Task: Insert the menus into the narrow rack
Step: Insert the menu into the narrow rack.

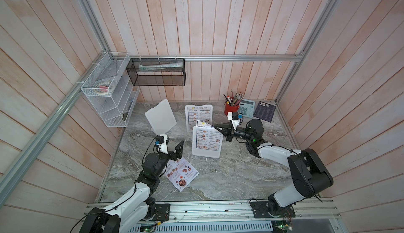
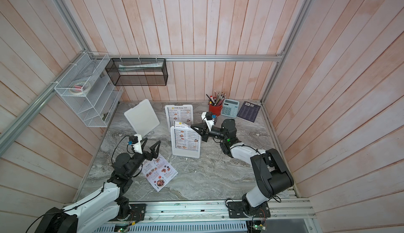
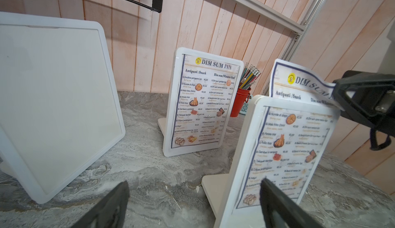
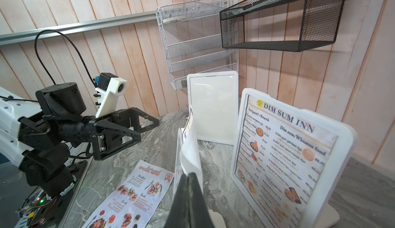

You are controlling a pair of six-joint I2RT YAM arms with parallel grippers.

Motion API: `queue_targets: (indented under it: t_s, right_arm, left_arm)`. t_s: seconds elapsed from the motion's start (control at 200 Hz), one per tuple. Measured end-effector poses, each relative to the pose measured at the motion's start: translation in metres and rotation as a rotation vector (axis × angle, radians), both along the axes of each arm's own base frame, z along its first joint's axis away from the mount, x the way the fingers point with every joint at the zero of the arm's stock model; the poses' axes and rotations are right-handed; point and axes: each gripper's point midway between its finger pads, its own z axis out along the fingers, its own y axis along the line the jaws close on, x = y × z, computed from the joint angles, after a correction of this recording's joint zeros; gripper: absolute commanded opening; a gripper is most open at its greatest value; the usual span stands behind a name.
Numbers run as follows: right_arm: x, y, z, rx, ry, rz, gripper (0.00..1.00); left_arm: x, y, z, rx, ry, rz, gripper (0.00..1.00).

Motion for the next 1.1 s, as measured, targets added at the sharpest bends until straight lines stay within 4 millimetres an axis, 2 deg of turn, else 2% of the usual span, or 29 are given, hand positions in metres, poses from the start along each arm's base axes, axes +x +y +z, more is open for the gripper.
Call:
queue_targets:
  t_s: [0.075,0.165,0.26,0.35,0.435,0.575,0.775,0.94,1.1]
  right_arm:
    - [0.000,0.000,0.002,0.005,-0.004,0.000,0.00]
    - [0.000,0.000,0.002,0.006,-0.002,-0.001,0.07]
    - [0.002,0.000,0.003,0.003,0.000,-0.008,0.09]
    - [0.004,0.000,0.006,0.002,0.001,-0.016,0.08]
    - [0.006,0.000,0.012,0.004,-0.007,-0.020,0.00]
    - [0.008,0.002,0.020,0.006,-0.031,-0.022,0.00]
    - [0.005,0.006,0.017,0.001,-0.031,-0.016,0.00]
    - [-0.001,0.008,0.002,-0.016,-0.006,-0.018,0.00]
    - [0.000,0.007,0.001,-0.014,-0.013,-0.037,0.00]
  left_arm:
    - [0.000,-0.001,0.000,0.000,0.000,-0.002,0.97]
    - [0.000,0.000,0.000,0.000,0.000,-0.002,0.97]
    - [0.000,0.000,0.000,0.000,0.000,-0.002,0.97]
    - [0.000,0.000,0.000,0.000,0.000,-0.002,0.97]
    - [0.000,0.000,0.000,0.000,0.000,-0.002,0.97]
    - [0.000,0.000,0.000,0.000,0.000,-0.002,0.97]
    - [0.000,-0.001,0.000,0.000,0.000,-0.003,0.97]
    - [-0.001,-0.001,-0.001,0.000,0.000,-0.003,0.97]
    - [-0.001,-0.001,-0.001,0.000,0.000,-0.004,0.97]
